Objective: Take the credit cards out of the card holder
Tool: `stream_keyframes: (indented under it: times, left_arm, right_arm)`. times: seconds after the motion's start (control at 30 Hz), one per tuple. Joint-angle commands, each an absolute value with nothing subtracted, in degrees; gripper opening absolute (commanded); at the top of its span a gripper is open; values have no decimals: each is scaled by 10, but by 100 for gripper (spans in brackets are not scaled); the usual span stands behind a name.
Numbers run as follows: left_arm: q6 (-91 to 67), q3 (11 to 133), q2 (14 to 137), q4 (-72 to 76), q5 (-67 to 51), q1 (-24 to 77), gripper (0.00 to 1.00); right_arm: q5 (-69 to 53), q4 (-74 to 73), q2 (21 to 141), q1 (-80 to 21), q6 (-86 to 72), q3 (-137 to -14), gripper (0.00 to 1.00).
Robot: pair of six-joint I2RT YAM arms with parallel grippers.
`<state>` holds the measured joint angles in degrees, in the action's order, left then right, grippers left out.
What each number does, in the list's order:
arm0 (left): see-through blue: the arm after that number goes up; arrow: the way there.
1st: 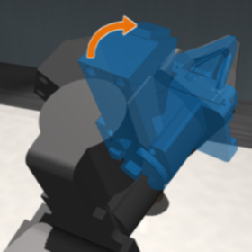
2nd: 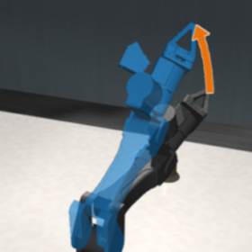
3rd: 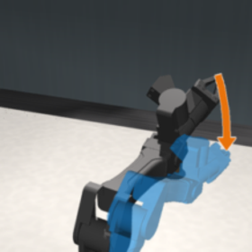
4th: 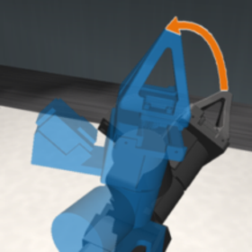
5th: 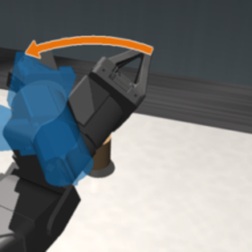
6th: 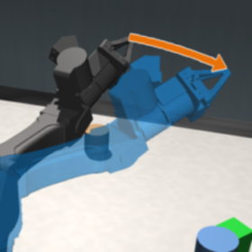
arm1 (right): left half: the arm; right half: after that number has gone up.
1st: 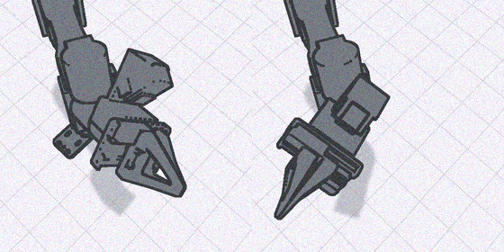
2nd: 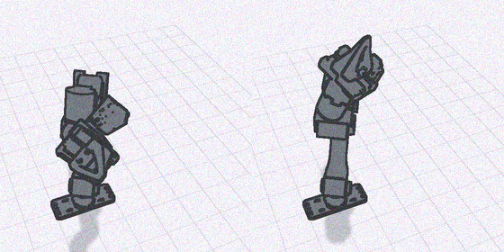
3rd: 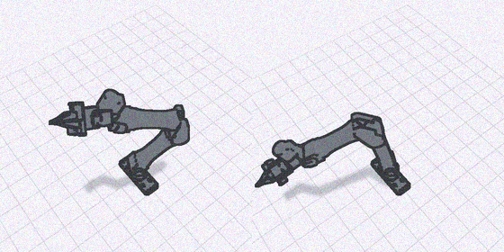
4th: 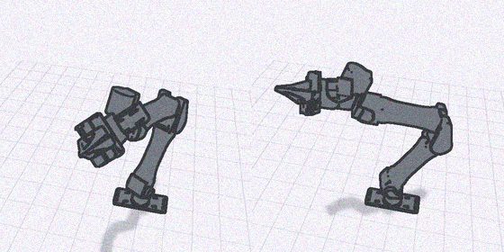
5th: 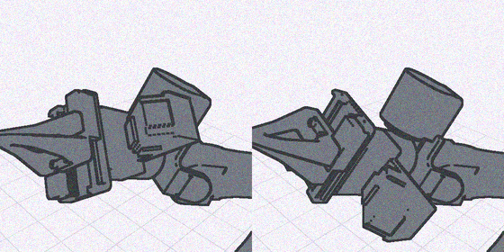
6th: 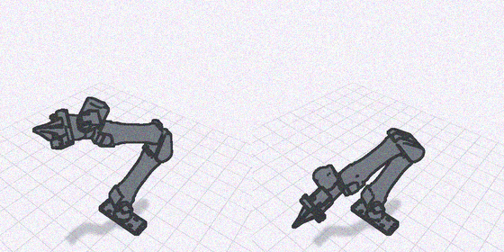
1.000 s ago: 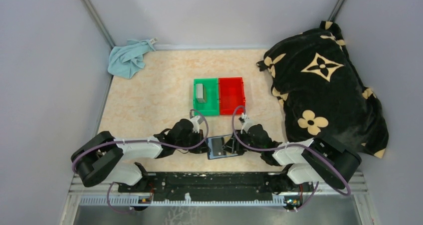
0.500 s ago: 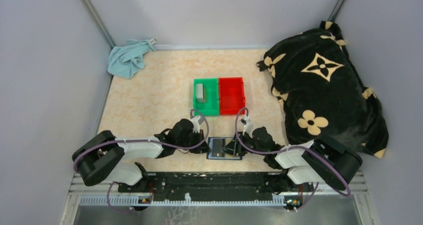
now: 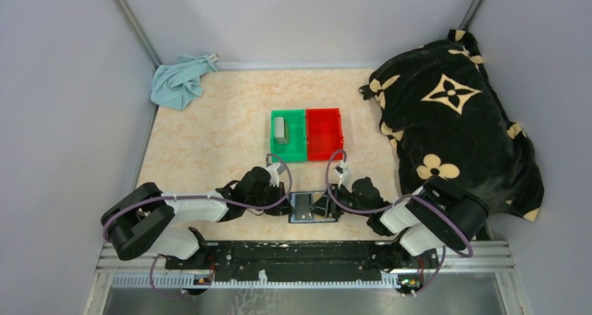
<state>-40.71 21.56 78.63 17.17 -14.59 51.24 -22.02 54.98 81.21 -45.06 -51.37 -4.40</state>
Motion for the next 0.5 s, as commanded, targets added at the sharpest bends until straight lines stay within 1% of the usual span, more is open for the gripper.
stream_keyframes:
  times: [0.0, 0.43, 0.47]
  left_arm:
    - [-409, 214, 792, 194, -155, 513, 0]
    - [-406, 214, 791, 192, -151, 513, 0]
    - [-405, 213, 791, 192, -150, 514, 0]
  right_arm:
    - [-257, 663, 840, -452, -532, -65, 35]
    - [-291, 787, 941, -453, -565, -80, 34]
    - [-294, 799, 968, -453, -569, -81, 34]
